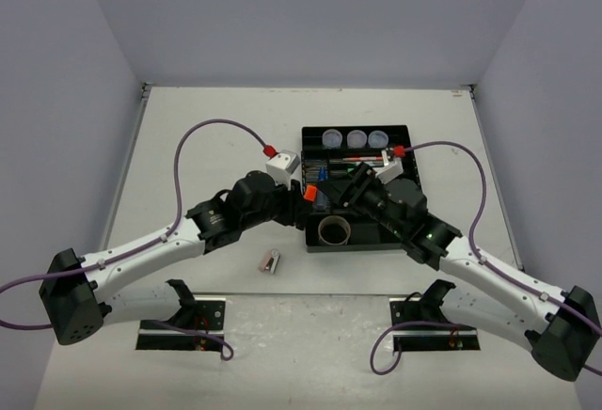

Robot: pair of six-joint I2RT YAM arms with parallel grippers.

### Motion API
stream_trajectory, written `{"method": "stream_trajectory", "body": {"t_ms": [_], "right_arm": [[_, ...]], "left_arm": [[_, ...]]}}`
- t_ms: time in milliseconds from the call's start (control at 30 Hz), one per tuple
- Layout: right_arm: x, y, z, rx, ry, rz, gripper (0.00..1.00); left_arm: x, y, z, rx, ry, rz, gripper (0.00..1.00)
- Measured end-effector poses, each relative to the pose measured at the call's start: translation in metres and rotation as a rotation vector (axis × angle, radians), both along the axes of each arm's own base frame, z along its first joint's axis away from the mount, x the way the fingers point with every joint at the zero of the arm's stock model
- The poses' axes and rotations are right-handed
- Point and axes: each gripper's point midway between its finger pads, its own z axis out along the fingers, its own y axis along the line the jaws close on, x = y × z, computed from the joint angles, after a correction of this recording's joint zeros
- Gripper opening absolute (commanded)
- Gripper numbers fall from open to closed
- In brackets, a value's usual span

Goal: Sort the stationery into containers
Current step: Place the pen in the storage box.

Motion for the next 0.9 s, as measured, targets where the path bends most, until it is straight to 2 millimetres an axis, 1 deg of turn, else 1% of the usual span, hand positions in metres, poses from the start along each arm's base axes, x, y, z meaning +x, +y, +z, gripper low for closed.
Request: {"method": "stream_trajectory", "body": {"t_ms": [100, 167, 200, 333, 433, 467, 500, 533, 567, 600, 633, 700, 767, 800, 867, 900], "right_arm": [[0.005, 0.005, -0.021, -0.050, 0.043, 0.003, 0.50], [0.006, 0.007, -0.035, -0.082, 0.072, 0.006, 0.41], [0.007, 0.008, -0.040, -0.092, 0.082, 0.008, 0.39], [0.006, 0.013, -0.044, -0.095, 0.091, 0.030, 0.36], [0.006, 0.018, -0.046, -0.089, 0.092, 0.047, 0.25], [0.006, 0.020, -0.047, -0.086, 0.097, 0.055, 0.15], [0.006, 0.022, -0.048, -0.086, 0.099, 0.062, 0.05], [0.006, 0.023, -0.050, -0.090, 0.103, 0.066, 0.00], [0.006, 0.023, -0.052, -0.093, 0.108, 0.069, 0.00], [0.006, 0.024, -0.053, -0.093, 0.112, 0.071, 0.00], [0.006, 0.024, -0.054, -0.092, 0.114, 0.071, 0.00], [0.007, 0.023, -0.054, -0.089, 0.119, 0.067, 0.00], [0.014, 0.017, -0.054, -0.083, 0.128, 0.040, 0.00], [0.022, 0.009, -0.055, -0.079, 0.134, 0.006, 0.00], [0.042, -0.015, -0.058, -0.065, 0.158, -0.100, 0.00], [0.053, -0.032, -0.060, -0.055, 0.177, -0.181, 0.00]], "left_arm": [[-0.005, -0.004, 0.001, -0.014, 0.010, -0.033, 0.00], [-0.008, -0.007, 0.003, -0.025, 0.013, -0.053, 0.00], [-0.009, -0.008, 0.004, -0.030, 0.014, -0.061, 0.00], [-0.011, -0.010, 0.003, -0.033, 0.022, -0.076, 0.00], [-0.011, -0.012, 0.002, -0.033, 0.020, -0.085, 0.00], [-0.011, -0.012, 0.001, -0.029, 0.021, -0.088, 0.00], [-0.011, -0.012, 0.000, -0.025, 0.021, -0.092, 0.04], [-0.011, -0.012, -0.002, -0.021, 0.023, -0.093, 0.17], [-0.011, -0.012, -0.003, -0.017, 0.024, -0.092, 0.40], [-0.011, -0.011, -0.003, -0.012, 0.025, -0.090, 0.60], [-0.010, -0.011, -0.004, -0.009, 0.026, -0.088, 0.76], [-0.008, -0.009, -0.002, 0.001, 0.020, -0.072, 0.99], [-0.003, -0.006, 0.003, 0.015, 0.011, -0.044, 1.00], [0.000, -0.002, 0.005, 0.026, 0.005, -0.016, 1.00], [0.007, 0.009, 0.011, 0.058, -0.007, 0.047, 1.00], [0.009, 0.015, 0.014, 0.069, -0.014, 0.078, 1.00]]}}
